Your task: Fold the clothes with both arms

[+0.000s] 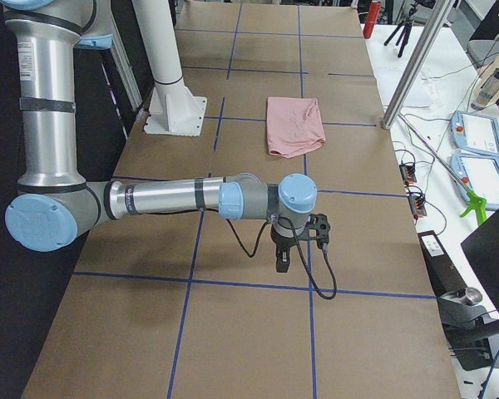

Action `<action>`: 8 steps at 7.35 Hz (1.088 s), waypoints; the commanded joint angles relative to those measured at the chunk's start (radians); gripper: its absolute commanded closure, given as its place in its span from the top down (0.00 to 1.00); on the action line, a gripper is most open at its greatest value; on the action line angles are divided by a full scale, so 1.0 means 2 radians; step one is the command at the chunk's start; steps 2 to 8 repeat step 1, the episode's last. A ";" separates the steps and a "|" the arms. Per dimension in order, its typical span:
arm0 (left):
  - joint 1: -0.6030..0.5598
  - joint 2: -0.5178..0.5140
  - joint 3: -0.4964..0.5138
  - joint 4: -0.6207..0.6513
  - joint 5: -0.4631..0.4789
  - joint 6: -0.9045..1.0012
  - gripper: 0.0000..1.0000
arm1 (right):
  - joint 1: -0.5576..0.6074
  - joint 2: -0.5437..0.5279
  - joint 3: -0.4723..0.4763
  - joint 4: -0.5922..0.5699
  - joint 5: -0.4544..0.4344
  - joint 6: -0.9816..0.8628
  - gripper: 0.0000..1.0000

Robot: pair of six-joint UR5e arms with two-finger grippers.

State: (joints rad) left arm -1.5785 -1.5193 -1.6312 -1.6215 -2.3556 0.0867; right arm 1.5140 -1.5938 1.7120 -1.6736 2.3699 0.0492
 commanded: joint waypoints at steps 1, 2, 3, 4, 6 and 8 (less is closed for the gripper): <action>-0.001 0.003 -0.024 0.005 -0.003 -0.001 1.00 | 0.000 0.000 0.001 0.000 0.001 0.000 1.00; -0.001 0.003 -0.024 0.005 -0.003 -0.001 1.00 | 0.000 0.000 0.001 0.000 0.001 0.000 1.00; -0.001 0.003 -0.024 0.005 -0.003 -0.001 1.00 | 0.000 0.000 0.001 0.000 0.001 0.000 1.00; -0.001 0.003 -0.024 0.005 -0.003 -0.001 1.00 | 0.000 0.000 0.001 0.000 0.001 0.000 1.00; -0.001 0.003 -0.024 0.005 -0.003 -0.001 1.00 | 0.000 0.000 0.001 0.000 0.001 0.000 1.00; -0.001 0.003 -0.024 0.005 -0.003 -0.001 1.00 | 0.000 0.000 0.001 0.000 0.001 0.000 1.00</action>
